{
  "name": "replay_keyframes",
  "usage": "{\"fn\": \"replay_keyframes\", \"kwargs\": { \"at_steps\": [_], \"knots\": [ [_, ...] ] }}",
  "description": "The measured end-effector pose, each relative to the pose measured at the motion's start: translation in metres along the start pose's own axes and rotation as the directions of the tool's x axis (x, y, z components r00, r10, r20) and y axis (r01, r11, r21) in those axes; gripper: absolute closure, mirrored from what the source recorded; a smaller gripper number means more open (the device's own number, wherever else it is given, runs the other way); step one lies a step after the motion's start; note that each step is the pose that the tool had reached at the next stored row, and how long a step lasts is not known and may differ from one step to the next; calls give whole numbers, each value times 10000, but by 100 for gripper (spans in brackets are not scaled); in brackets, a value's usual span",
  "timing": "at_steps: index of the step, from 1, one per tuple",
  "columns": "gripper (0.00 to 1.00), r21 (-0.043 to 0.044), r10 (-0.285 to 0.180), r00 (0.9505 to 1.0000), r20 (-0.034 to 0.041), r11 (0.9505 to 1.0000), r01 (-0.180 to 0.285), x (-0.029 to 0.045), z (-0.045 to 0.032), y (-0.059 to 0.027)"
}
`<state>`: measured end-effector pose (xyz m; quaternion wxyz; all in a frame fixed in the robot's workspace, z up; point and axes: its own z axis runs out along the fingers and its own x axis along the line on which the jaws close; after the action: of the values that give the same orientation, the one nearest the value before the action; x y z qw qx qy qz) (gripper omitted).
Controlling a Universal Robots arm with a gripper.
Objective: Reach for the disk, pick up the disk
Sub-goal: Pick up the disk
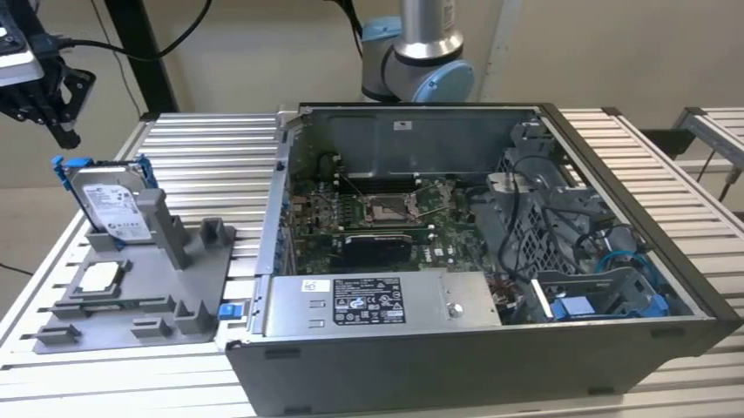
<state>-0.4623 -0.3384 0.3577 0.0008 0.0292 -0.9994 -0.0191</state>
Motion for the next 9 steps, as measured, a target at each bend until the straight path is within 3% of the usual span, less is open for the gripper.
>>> {"fn": "replay_keyframes", "kwargs": {
  "at_steps": [9],
  "knots": [
    [100,0,-285,9996,-10,9996,285,0,0,0]
  ]
}}
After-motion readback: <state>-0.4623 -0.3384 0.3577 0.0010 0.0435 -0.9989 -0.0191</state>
